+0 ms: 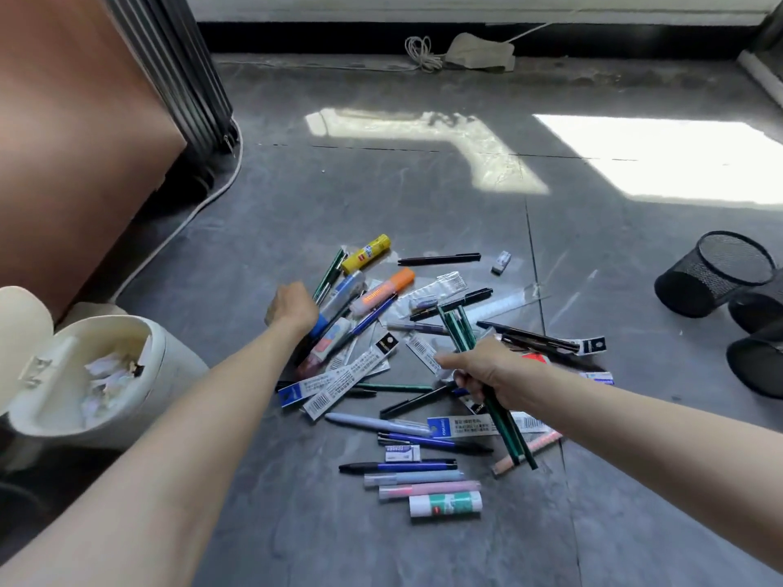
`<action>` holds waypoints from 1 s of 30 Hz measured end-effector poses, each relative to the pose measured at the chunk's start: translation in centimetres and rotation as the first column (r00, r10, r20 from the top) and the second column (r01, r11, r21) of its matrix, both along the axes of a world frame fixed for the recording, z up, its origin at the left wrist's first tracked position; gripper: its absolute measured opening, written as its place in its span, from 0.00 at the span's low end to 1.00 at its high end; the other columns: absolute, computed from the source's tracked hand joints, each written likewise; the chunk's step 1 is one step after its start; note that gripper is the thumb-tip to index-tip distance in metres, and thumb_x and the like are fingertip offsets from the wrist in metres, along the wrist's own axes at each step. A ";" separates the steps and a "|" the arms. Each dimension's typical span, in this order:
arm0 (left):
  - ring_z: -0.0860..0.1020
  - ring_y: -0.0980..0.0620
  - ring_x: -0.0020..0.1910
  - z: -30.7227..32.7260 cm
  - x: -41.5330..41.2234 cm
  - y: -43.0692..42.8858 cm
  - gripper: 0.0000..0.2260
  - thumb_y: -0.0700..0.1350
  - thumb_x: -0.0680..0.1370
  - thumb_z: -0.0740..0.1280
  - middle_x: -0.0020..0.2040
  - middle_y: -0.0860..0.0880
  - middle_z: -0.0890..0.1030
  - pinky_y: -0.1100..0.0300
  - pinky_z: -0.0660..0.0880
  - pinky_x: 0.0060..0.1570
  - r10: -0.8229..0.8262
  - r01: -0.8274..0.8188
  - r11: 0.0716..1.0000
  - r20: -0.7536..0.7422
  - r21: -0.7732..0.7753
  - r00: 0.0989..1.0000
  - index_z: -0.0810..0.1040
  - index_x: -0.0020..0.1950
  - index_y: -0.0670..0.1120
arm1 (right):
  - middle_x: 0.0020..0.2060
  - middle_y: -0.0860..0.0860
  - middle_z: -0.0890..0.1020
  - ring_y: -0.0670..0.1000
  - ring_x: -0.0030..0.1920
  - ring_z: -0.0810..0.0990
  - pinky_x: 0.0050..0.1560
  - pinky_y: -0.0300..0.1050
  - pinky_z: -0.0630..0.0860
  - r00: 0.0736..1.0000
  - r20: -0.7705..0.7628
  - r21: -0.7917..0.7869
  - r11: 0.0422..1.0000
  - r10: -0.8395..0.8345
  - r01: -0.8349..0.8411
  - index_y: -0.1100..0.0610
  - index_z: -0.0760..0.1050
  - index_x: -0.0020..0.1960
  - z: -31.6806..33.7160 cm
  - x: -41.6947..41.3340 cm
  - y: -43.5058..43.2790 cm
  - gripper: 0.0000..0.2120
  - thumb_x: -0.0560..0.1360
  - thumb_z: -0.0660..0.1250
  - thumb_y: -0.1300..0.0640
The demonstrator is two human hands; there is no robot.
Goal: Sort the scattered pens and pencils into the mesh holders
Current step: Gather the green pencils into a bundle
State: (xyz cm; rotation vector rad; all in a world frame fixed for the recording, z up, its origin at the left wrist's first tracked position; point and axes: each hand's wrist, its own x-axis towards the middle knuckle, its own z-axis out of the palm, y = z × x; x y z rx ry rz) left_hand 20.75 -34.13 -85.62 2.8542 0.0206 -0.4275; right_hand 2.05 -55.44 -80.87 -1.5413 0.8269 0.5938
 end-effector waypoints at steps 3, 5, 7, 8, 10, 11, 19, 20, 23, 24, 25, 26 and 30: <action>0.79 0.37 0.51 0.3 0.4 -0.1 0.09 0.38 0.72 0.67 0.50 0.33 0.80 0.51 0.74 0.45 -0.052 0.051 0.999 -0.088 -0.010 0.995 0.79 0.49 0.34 | 0.22 0.52 0.70 0.46 0.17 0.62 0.20 0.36 0.61 1.000 0.010 -0.033 0.999 0.006 -0.006 0.60 0.70 0.33 -0.8 0.1 0.1 0.15 0.75 0.69 0.56; 0.79 0.37 0.50 0.7 0.2 0.0 0.11 0.39 0.72 0.69 0.50 0.33 0.80 0.53 0.75 0.44 -0.099 0.103 0.995 -0.154 0.013 0.983 0.78 0.49 0.32 | 0.22 0.52 0.69 0.45 0.16 0.62 0.19 0.35 0.61 1.000 0.004 -0.039 0.999 0.004 -0.004 0.60 0.71 0.34 -1.0 0.1 0.1 0.15 0.75 0.69 0.56; 0.79 0.37 0.50 1.1 -0.4 0.2 0.10 0.38 0.72 0.67 0.51 0.33 0.80 0.54 0.74 0.42 -0.102 0.108 0.993 -0.145 0.036 0.984 0.77 0.49 0.32 | 0.24 0.53 0.69 0.45 0.16 0.62 0.19 0.35 0.62 1.000 -0.002 -0.035 0.999 -0.010 0.010 0.64 0.75 0.40 -0.9 0.0 0.0 0.12 0.76 0.68 0.56; 0.78 0.37 0.51 1.4 -0.8 0.3 0.10 0.37 0.73 0.65 0.53 0.33 0.79 0.53 0.73 0.44 -0.091 0.095 0.995 -0.098 0.041 0.991 0.77 0.51 0.33 | 0.25 0.53 0.68 0.45 0.16 0.61 0.18 0.35 0.62 1.000 0.003 -0.041 0.999 -0.015 0.015 0.67 0.76 0.44 -1.0 -0.1 0.0 0.12 0.76 0.68 0.57; 0.75 0.35 0.55 2.5 -1.7 0.0 0.11 0.38 0.75 0.61 0.56 0.34 0.77 0.50 0.72 0.50 -0.062 0.060 0.998 0.070 0.037 0.996 0.73 0.55 0.35 | 0.24 0.53 0.68 0.45 0.17 0.61 0.18 0.35 0.61 1.000 0.022 -0.066 0.998 -0.016 0.017 0.72 0.78 0.49 -1.2 -0.1 -0.2 0.15 0.76 0.68 0.57; 0.75 0.35 0.55 3.2 -2.5 -0.2 0.10 0.38 0.76 0.60 0.56 0.34 0.76 0.49 0.71 0.49 -0.087 0.082 0.996 0.142 0.045 0.986 0.72 0.56 0.37 | 0.24 0.53 0.68 0.45 0.17 0.61 0.19 0.36 0.61 0.999 0.031 -0.076 0.997 -0.011 0.014 0.72 0.78 0.50 -1.2 -0.2 -0.2 0.16 0.76 0.67 0.57; 0.76 0.38 0.49 3.1 -13.4 -2.4 0.05 0.42 0.77 0.58 0.51 0.39 0.78 0.52 0.68 0.40 -0.722 0.730 0.667 -0.110 0.150 0.683 0.66 0.52 0.44 | 0.22 0.52 0.68 0.46 0.18 0.61 0.19 0.36 0.61 0.997 0.060 -0.111 0.993 0.047 -0.040 0.70 0.80 0.50 -0.4 -1.1 -0.3 0.15 0.77 0.67 0.57; 0.76 0.38 0.49 2.5 -13.9 -2.4 0.05 0.42 0.77 0.60 0.51 0.40 0.78 0.52 0.68 0.41 -0.716 0.726 0.674 -0.121 0.136 0.687 0.64 0.50 0.46 | 0.22 0.52 0.68 0.47 0.18 0.61 0.19 0.36 0.61 0.997 0.059 -0.116 0.992 0.049 -0.042 0.70 0.80 0.50 -0.3 -1.1 -0.3 0.14 0.77 0.67 0.57; 0.76 0.40 0.47 1.7 -13.7 -2.5 0.09 0.43 0.76 0.62 0.50 0.42 0.78 0.52 0.70 0.43 -0.658 0.669 0.737 -0.118 0.099 0.743 0.60 0.46 0.48 | 0.23 0.53 0.69 0.46 0.19 0.62 0.19 0.35 0.60 0.997 0.060 -0.128 0.991 0.049 -0.041 0.70 0.79 0.53 -0.2 -1.3 -0.2 0.15 0.76 0.67 0.57; 0.76 0.40 0.46 1.7 -13.5 -2.7 0.09 0.43 0.76 0.62 0.50 0.41 0.78 0.52 0.70 0.42 -0.652 0.663 0.742 -0.122 0.095 0.748 0.61 0.46 0.47 | 0.23 0.53 0.70 0.46 0.18 0.62 0.18 0.35 0.60 0.997 0.059 -0.130 0.991 0.049 -0.040 0.70 0.78 0.53 -0.3 -1.4 -0.2 0.14 0.76 0.68 0.58; 0.75 0.40 0.45 1.7 -13.4 -2.9 0.08 0.43 0.77 0.62 0.50 0.41 0.78 0.52 0.69 0.41 -0.647 0.657 0.748 -0.123 0.093 0.753 0.62 0.47 0.46 | 0.23 0.53 0.70 0.46 0.18 0.63 0.18 0.35 0.60 0.997 0.057 -0.132 0.990 0.051 -0.043 0.69 0.78 0.54 -0.3 -1.5 -0.3 0.14 0.75 0.68 0.58; 0.76 0.39 0.46 1.8 -13.3 -3.2 0.08 0.44 0.77 0.62 0.50 0.40 0.78 0.51 0.69 0.41 -0.640 0.651 0.754 -0.120 0.089 0.759 0.63 0.49 0.45 | 0.23 0.53 0.70 0.46 0.17 0.63 0.18 0.35 0.60 0.997 0.056 -0.128 0.991 0.057 -0.049 0.68 0.79 0.53 -0.4 -1.7 -0.4 0.13 0.75 0.69 0.58; 0.76 0.37 0.52 1.9 -13.5 -4.1 0.12 0.45 0.79 0.61 0.53 0.38 0.77 0.51 0.69 0.43 -0.603 0.615 0.778 -0.119 0.129 0.789 0.65 0.58 0.41 | 0.23 0.53 0.70 0.46 0.20 0.63 0.19 0.36 0.61 0.997 0.048 -0.120 0.992 0.052 -0.046 0.62 0.79 0.41 -0.6 -2.2 -1.1 0.07 0.76 0.68 0.60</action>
